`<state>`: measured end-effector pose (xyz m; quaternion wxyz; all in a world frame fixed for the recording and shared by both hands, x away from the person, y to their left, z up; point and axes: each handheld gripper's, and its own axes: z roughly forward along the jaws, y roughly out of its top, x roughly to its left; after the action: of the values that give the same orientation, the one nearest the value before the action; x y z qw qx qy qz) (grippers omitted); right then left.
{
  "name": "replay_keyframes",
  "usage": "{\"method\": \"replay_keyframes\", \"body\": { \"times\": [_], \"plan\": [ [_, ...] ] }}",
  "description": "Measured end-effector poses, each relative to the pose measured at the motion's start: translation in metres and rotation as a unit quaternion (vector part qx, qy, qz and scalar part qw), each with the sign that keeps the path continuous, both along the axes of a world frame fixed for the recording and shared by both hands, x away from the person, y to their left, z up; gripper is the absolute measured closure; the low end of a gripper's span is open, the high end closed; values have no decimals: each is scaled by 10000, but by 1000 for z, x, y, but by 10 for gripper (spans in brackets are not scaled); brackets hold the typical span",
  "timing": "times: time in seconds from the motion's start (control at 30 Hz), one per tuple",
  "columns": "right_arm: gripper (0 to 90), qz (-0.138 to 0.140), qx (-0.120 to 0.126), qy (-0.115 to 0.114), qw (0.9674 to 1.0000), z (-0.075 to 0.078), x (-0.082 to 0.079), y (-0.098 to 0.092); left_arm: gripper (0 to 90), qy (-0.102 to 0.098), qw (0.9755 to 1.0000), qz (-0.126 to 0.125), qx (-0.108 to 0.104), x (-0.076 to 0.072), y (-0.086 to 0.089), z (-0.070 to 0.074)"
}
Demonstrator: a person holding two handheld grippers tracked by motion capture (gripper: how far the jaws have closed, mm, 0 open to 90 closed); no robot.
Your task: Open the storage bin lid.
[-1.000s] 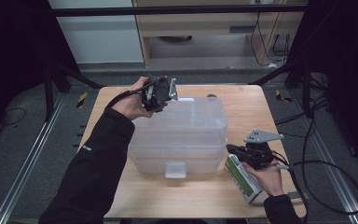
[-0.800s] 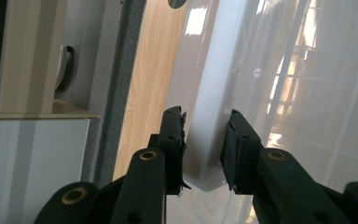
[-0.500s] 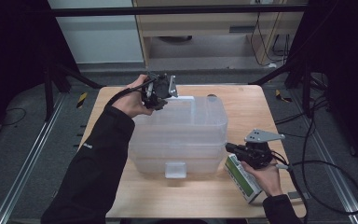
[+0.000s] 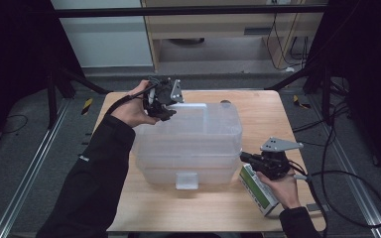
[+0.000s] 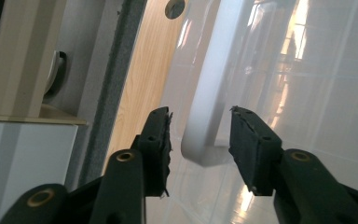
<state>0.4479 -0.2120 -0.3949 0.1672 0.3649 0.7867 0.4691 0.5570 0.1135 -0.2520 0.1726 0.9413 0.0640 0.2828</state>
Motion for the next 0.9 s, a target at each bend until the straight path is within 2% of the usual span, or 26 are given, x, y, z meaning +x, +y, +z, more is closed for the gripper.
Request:
{"method": "replay_keyframes", "body": {
  "times": [0.1, 0.23, 0.27, 0.47, 0.63, 0.83, 0.87, 0.9],
  "plan": [
    [900, -7, 2, 4, 10000, 0, 0, 0, 524, -15, 9997, -15, -244, -5, 7, 4],
    [900, -1, -2, -1, 10000, 0, 0, 0, 519, -75, 9992, 45, -397, -10, 18, 10],
    [900, 3, -2, 3, 10000, 0, 0, 0, 518, -81, 9987, 76, -493, -11, 21, 10],
    [900, 4, -6, 10, 10000, 0, 0, 0, 523, -97, 9979, 145, -628, -20, 34, 17],
    [900, 8, -15, 12, 10000, 0, 0, 0, 538, -109, 9968, 307, -729, -27, 48, 19],
    [900, 10, -18, 5, 10000, 0, 0, 0, 566, -195, 9939, 564, -927, -34, 66, 17],
    [900, 11, -17, 9, 10000, 0, 0, 0, 571, -203, 9919, 658, -1064, -37, 71, 16],
    [900, 7, -17, 10, 10000, 0, 0, 0, 575, -203, 9911, 708, -1108, -38, 74, 15]
  ]
}}
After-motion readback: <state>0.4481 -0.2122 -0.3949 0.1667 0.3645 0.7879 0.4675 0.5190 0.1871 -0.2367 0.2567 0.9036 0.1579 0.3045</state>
